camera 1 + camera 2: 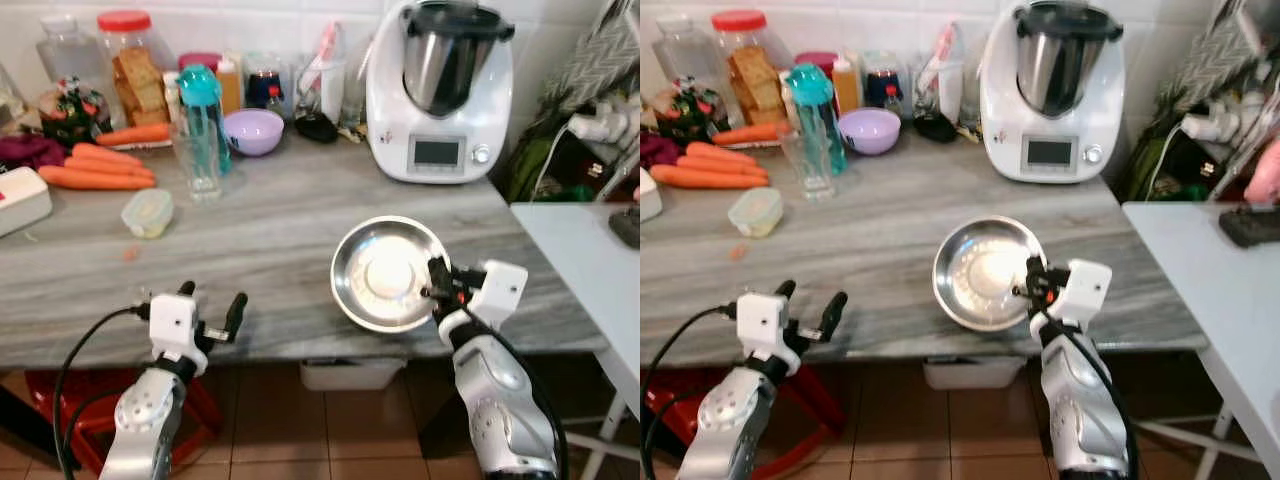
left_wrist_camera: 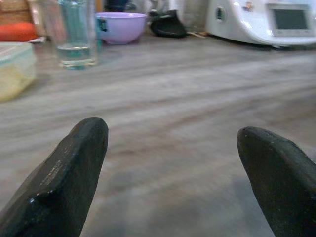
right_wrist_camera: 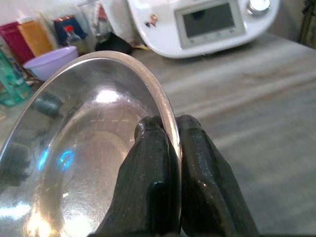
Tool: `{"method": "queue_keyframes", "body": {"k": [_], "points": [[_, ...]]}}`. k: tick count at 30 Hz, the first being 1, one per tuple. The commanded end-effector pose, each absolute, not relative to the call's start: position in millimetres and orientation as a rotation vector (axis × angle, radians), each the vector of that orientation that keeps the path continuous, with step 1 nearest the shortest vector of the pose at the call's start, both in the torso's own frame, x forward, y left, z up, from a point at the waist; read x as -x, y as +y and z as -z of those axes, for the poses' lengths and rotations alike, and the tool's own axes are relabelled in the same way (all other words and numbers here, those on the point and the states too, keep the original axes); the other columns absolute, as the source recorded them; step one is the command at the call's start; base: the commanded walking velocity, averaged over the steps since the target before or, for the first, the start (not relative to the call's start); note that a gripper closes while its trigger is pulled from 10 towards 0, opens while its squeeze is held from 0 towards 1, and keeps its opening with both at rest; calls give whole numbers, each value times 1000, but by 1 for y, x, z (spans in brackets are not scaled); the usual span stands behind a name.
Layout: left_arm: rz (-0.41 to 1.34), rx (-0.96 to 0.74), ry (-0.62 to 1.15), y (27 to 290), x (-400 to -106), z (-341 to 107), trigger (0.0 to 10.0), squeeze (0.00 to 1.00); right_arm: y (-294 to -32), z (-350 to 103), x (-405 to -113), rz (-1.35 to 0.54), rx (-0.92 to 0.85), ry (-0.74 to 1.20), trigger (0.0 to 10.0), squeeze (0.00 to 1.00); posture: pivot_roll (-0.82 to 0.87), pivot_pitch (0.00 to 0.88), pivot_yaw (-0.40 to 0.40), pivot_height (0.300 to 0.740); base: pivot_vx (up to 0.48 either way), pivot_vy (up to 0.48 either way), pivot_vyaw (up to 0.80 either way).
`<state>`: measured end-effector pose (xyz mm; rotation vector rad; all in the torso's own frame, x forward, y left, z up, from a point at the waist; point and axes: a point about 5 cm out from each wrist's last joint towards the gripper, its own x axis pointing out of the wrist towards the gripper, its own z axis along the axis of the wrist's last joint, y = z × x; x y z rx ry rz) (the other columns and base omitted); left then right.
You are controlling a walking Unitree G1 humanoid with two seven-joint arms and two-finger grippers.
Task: Setting the table
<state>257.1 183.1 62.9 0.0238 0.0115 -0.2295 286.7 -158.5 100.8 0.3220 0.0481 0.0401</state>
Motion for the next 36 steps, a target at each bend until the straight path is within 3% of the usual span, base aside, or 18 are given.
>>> {"method": "queue_keyframes", "body": {"k": [1,11,19,36], "points": [[240,-52,-2,186,-254,-66,10000,0,-160,-102,-290,-34,-332,45,10000,0,21,0,-26,740,0,0,0],[288,-89,47,200,-228,-58,10000,0,-139,-98,-321,-91,-414,114,10000,0,49,0,-26,740,0,0,0],[330,-55,42,193,-219,-59,10000,0,-113,-100,-349,-156,-441,212,10000,0,71,0,-40,740,0,0,0],[242,-103,30,201,-230,-59,10000,0,-75,-111,-364,-359,-457,258,10000,0,78,0,-36,740,0,0,0]]}}
